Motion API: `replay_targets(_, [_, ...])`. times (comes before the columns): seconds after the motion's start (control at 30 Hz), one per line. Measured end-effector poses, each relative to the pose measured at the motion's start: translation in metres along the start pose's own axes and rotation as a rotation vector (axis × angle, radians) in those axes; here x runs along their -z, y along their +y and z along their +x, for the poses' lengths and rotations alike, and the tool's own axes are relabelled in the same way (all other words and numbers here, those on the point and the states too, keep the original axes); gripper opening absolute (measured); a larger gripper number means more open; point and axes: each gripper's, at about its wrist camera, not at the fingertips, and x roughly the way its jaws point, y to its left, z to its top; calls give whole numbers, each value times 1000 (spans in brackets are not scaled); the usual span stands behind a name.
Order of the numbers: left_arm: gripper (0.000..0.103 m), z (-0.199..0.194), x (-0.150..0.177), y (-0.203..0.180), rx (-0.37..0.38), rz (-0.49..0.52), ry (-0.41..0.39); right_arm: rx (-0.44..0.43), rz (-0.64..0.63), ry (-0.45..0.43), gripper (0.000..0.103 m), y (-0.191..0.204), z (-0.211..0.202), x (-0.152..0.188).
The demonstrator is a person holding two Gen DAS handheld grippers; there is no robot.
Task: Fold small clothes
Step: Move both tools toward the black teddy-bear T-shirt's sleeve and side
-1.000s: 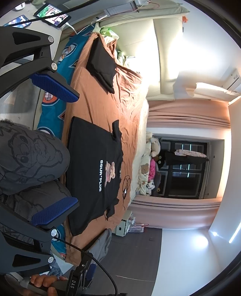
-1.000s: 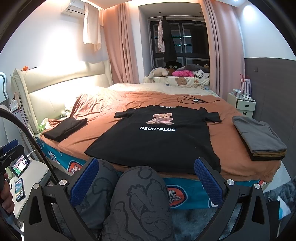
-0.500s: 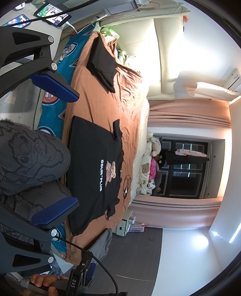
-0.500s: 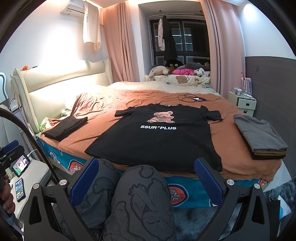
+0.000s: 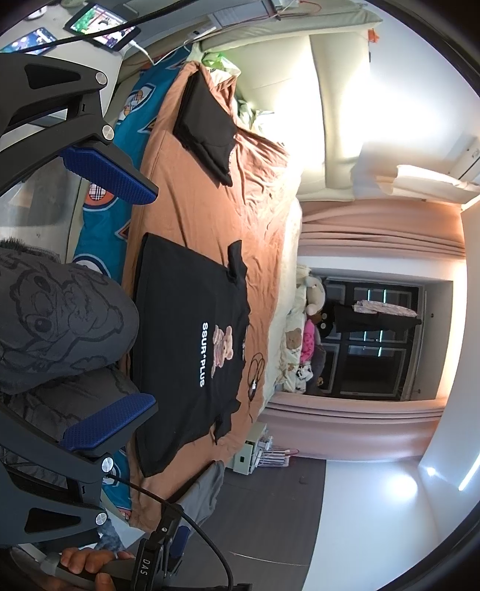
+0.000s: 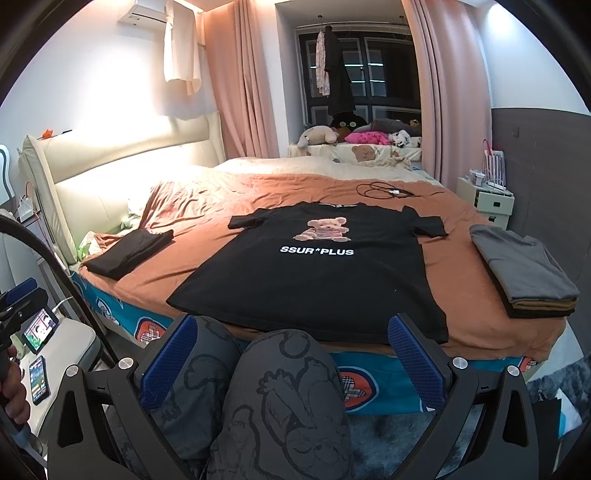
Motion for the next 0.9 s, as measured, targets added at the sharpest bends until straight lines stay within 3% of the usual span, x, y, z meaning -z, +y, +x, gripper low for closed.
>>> replay_targets(0.6, [102,79,-22,32,-3,-44,85,7,17,71,103,0,62,-27])
replay_targets(0.9, [102,129,-39,62,-39,-84,126,13,15,112,103,4,108,-48])
